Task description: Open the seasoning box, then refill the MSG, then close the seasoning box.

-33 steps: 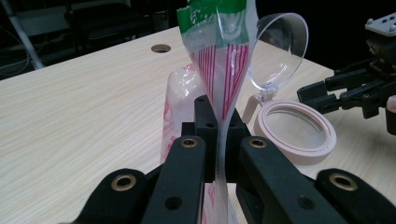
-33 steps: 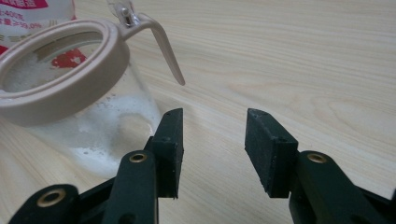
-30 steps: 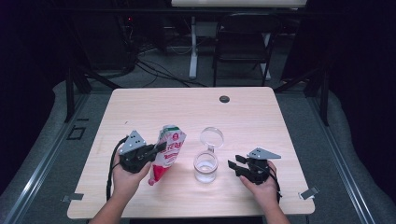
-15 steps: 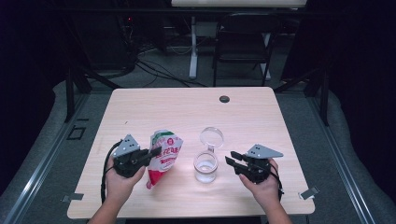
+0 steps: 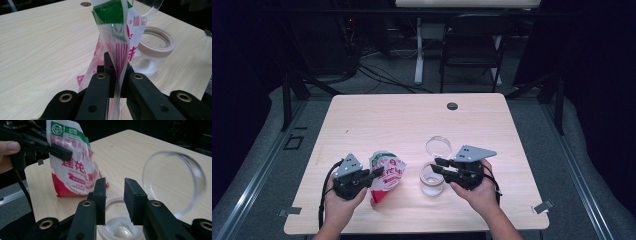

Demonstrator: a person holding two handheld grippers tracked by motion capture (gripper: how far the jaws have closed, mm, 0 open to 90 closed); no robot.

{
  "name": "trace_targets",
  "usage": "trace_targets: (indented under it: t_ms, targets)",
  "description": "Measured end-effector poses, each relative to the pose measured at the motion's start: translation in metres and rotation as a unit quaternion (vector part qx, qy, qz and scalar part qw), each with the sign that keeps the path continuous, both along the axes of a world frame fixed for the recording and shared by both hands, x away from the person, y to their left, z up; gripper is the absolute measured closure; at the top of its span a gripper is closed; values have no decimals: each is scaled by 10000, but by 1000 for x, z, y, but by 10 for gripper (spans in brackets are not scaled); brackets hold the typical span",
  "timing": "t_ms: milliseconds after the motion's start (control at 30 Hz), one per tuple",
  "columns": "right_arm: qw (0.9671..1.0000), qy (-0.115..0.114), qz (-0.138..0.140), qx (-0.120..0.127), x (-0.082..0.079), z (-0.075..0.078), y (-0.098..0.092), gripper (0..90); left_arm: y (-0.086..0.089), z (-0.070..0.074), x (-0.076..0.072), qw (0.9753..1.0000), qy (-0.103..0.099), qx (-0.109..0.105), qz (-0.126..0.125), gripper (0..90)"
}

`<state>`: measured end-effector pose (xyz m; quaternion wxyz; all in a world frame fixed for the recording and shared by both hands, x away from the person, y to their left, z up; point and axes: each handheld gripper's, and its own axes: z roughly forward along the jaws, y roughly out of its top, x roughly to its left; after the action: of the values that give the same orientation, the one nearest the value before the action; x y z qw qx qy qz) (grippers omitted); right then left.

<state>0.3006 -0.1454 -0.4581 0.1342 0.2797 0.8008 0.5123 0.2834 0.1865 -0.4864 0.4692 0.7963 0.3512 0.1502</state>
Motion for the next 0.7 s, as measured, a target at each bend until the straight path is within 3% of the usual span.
trace_targets:
  t_ms: [267,433,500,700]
  targets:
    - [9988,-149,474,11,12,17,35,702,-4,-6,-7,10000,-35,47,-77,886]
    - [9977,-106,668,26,13,17,39,662,-7,-10,-9,9999,58,-134,-85,886]
    - [9969,-62,776,119,11,16,39,656,-10,-11,-11,9999,45,-104,-101,886]
    - [9952,17,982,35,8,8,45,617,-15,-13,-12,9998,12,-32,-192,883]
